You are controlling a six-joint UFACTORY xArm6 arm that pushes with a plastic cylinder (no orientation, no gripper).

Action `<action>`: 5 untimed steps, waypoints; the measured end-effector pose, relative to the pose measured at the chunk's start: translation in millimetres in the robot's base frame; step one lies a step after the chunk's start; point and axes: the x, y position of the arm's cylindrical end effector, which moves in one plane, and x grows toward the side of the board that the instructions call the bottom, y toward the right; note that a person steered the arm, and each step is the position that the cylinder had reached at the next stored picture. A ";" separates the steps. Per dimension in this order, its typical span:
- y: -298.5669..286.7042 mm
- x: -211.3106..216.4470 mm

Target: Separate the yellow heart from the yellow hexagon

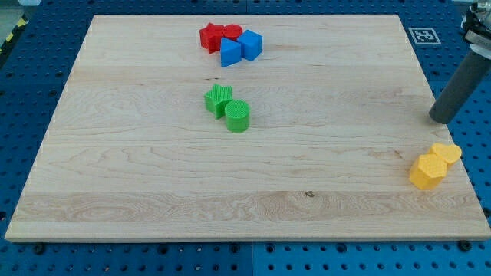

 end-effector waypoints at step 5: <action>31.1 0.2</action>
